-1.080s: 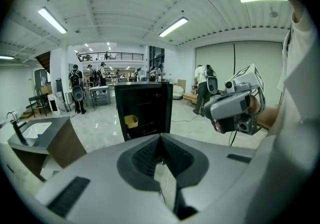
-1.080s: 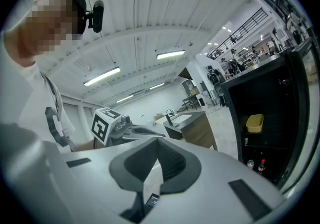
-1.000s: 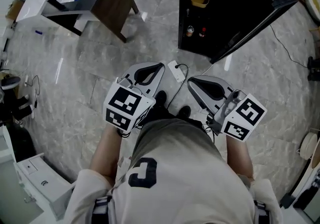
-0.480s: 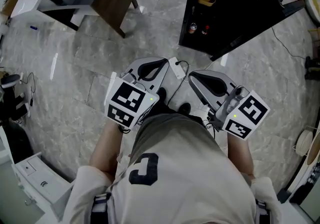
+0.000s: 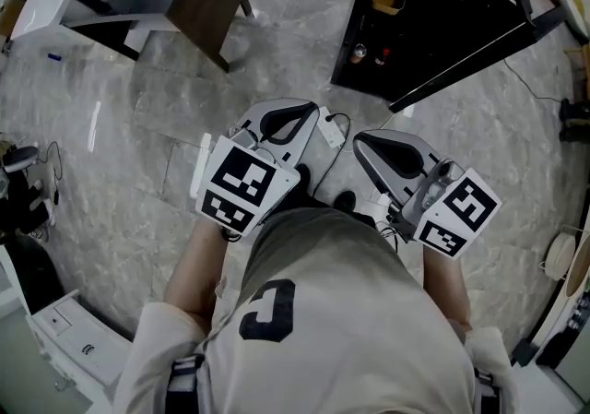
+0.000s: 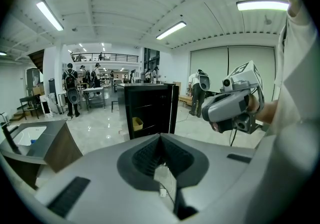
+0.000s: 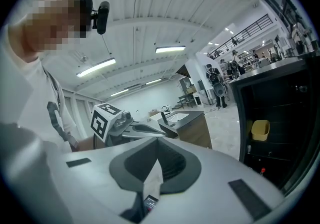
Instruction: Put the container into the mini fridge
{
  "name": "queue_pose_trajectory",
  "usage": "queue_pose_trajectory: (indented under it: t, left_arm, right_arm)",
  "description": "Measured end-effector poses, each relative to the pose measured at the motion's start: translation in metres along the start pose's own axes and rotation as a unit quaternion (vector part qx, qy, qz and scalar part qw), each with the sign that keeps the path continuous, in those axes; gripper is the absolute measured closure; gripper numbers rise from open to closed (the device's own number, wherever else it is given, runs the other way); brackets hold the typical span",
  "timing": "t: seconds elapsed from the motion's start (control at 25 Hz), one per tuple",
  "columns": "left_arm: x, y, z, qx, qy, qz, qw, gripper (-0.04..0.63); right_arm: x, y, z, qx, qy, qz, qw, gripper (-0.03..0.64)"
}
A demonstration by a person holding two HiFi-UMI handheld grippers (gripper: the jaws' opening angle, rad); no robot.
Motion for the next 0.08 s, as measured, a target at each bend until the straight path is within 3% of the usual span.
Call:
queue_pose_trajectory:
  t: [0.08]
  left_arm:
    - [-0.0008,0.0095,0.0008,0.000,0.000,-0.001,1.0000,0.538]
  right_arm:
    - [0.0011,-0.0003,-0.0096,0.002,0.001,0.002,1.000,0.588]
Point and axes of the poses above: the fingertips, and each gripper's own axes: z backward along the fingers, y to its left, x out of its top, the point moved 6 cm from there along z, backward along the fingers, and after that the axes turned 2 degrees about z, right-handed, at the moved point
